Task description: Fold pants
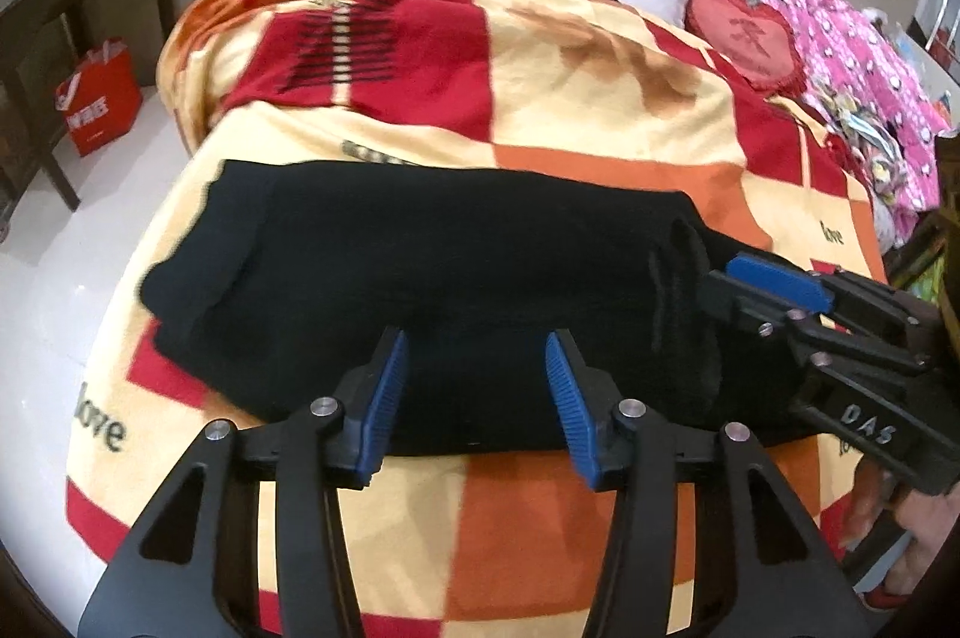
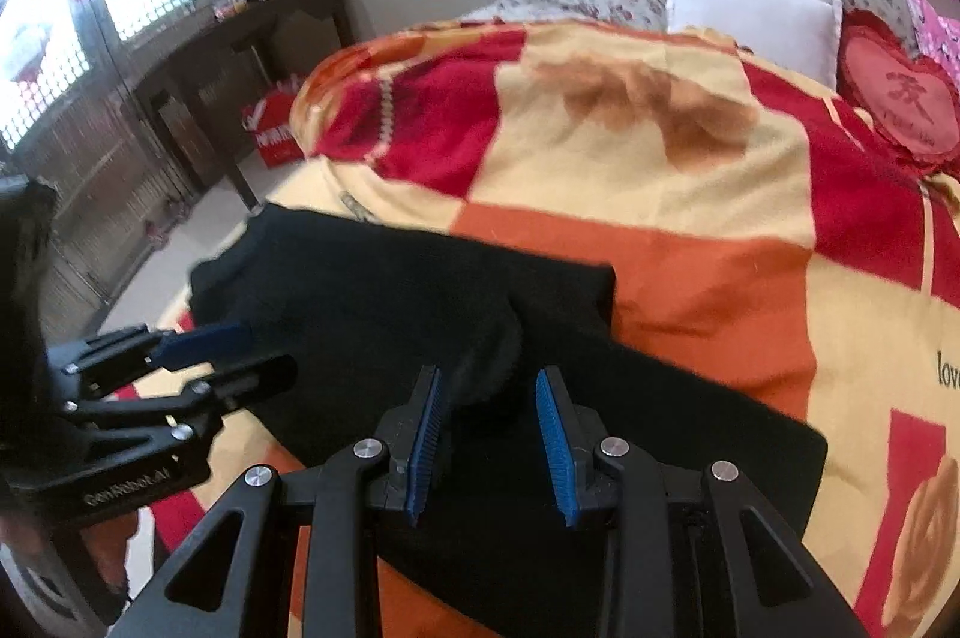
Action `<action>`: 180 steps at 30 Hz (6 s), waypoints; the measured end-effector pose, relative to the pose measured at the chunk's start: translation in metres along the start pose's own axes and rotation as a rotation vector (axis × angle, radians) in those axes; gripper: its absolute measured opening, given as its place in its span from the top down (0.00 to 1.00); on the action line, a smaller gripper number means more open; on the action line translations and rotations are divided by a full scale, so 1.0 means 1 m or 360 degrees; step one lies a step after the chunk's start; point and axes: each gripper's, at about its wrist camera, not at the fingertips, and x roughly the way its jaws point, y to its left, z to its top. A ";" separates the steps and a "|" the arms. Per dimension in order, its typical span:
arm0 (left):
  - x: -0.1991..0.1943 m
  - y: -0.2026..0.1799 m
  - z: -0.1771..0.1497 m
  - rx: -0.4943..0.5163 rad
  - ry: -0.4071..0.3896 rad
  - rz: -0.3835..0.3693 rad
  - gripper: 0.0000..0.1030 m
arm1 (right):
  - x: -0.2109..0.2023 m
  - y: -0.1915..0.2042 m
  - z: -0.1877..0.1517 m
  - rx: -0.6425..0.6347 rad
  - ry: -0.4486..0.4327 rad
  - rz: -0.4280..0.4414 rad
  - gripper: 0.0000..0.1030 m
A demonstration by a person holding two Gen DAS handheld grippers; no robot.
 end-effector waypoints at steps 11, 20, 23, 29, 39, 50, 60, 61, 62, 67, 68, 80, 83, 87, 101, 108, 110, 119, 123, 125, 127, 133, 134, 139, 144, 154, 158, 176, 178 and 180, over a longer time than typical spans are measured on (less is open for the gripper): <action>-0.012 0.030 -0.005 -0.0068 -0.0050 0.0134 0.54 | 0.034 0.011 0.001 -0.0045 0.0110 -0.0041 0.66; -0.021 0.051 -0.009 -0.0132 -0.0076 0.0255 0.54 | 0.031 0.033 0.029 -0.0126 0.0051 0.0089 0.64; -0.022 0.063 -0.012 -0.0186 -0.0058 0.0252 0.54 | 0.044 0.051 0.040 -0.0201 0.0073 0.0159 0.62; -0.019 0.099 -0.028 -0.0475 0.0018 0.0101 0.48 | 0.074 0.079 0.064 -0.0294 0.0099 0.0311 0.53; 0.001 0.121 -0.030 -0.0768 0.0032 0.0014 0.46 | 0.146 0.123 0.105 -0.0500 0.0199 0.0414 0.50; 0.012 0.123 -0.017 -0.0754 -0.0053 -0.0078 0.32 | 0.177 0.117 0.104 -0.0376 0.0184 0.0653 0.72; -0.004 0.130 -0.037 -0.0846 -0.0021 -0.0127 0.41 | 0.169 0.114 0.102 -0.0306 0.0156 0.0719 0.82; -0.006 0.132 -0.041 -0.0871 -0.0025 -0.0132 0.36 | 0.170 0.114 0.103 -0.0308 0.0166 0.0724 0.82; -0.007 0.132 -0.042 -0.0889 -0.0037 -0.0140 0.32 | 0.170 0.114 0.103 -0.0307 0.0172 0.0725 0.82; -0.001 0.125 -0.035 -0.0882 -0.0074 -0.0107 0.22 | 0.181 0.116 0.105 -0.0285 0.0236 0.0704 0.55; 0.001 0.124 -0.032 -0.0869 -0.0083 -0.0088 0.21 | 0.183 0.118 0.104 -0.0300 0.0241 0.0691 0.55; -0.049 0.068 0.012 -0.0401 -0.0344 -0.0334 0.76 | 0.071 0.047 0.115 0.0021 -0.0244 0.0968 0.86; -0.073 0.024 0.016 -0.0189 -0.0416 -0.0422 0.76 | 0.012 0.007 0.101 0.0085 -0.0401 0.0949 0.86; -0.070 -0.041 0.009 0.0078 -0.0375 -0.0512 0.76 | -0.037 -0.048 0.059 0.0233 -0.0475 0.0797 0.86; -0.027 -0.131 -0.020 0.0530 -0.0078 -0.0654 0.58 | -0.083 -0.170 -0.072 0.1039 -0.0449 0.0398 0.51; -0.032 -0.094 -0.007 0.0496 -0.0225 -0.0292 0.50 | -0.055 -0.141 -0.068 0.0944 -0.0235 0.0406 0.42; -0.013 -0.081 -0.002 0.0435 -0.0180 -0.0216 0.50 | -0.043 -0.130 -0.066 0.0878 -0.0232 0.0360 0.42; 0.015 -0.070 -0.011 0.0343 -0.0030 -0.0212 0.51 | -0.057 -0.097 -0.051 0.0560 -0.0351 0.0292 0.91; 0.010 -0.085 -0.008 0.0379 -0.0026 -0.0300 0.50 | -0.080 -0.098 -0.055 0.0495 -0.0360 0.0171 0.91; 0.014 -0.090 -0.010 0.0371 0.0006 -0.0315 0.50 | -0.072 -0.108 -0.062 0.0536 -0.0307 0.0071 0.91; 0.019 -0.096 -0.013 0.0391 0.0013 -0.0276 0.50 | -0.052 -0.119 -0.071 0.0583 -0.0185 0.0062 0.91; 0.009 -0.097 0.000 0.0404 -0.0005 -0.0235 0.50 | -0.074 -0.128 -0.067 0.0626 -0.0292 -0.0097 0.81; 0.007 -0.096 0.004 0.0398 -0.0028 -0.0217 0.50 | -0.082 -0.126 -0.064 0.0613 -0.0326 -0.0090 0.81; 0.017 -0.095 0.026 0.0364 -0.0054 -0.0141 0.50 | -0.083 -0.097 -0.044 0.0464 -0.0353 0.0065 0.81; 0.042 -0.097 0.034 0.0345 0.0009 -0.0096 0.50 | -0.042 -0.091 -0.034 0.0392 -0.0216 0.0002 0.81; 0.058 -0.094 0.041 0.0297 0.0023 -0.0096 0.39 | -0.023 -0.103 -0.031 0.0406 -0.0117 -0.0047 0.81; 0.053 -0.093 0.039 0.0308 0.0017 -0.0089 0.39 | -0.049 -0.086 -0.039 0.0331 -0.0126 -0.0049 0.81; 0.047 -0.079 0.034 0.0219 0.0064 -0.0185 0.36 | -0.074 -0.078 -0.087 0.0311 -0.0075 -0.0029 0.75; 0.039 -0.069 0.033 0.0172 0.0045 -0.0229 0.36 | -0.083 -0.092 -0.087 0.0413 -0.0146 -0.0041 0.54; 0.034 -0.058 0.033 0.0116 0.0041 -0.0277 0.36 | -0.083 -0.107 -0.090 0.0505 -0.0157 -0.0062 0.44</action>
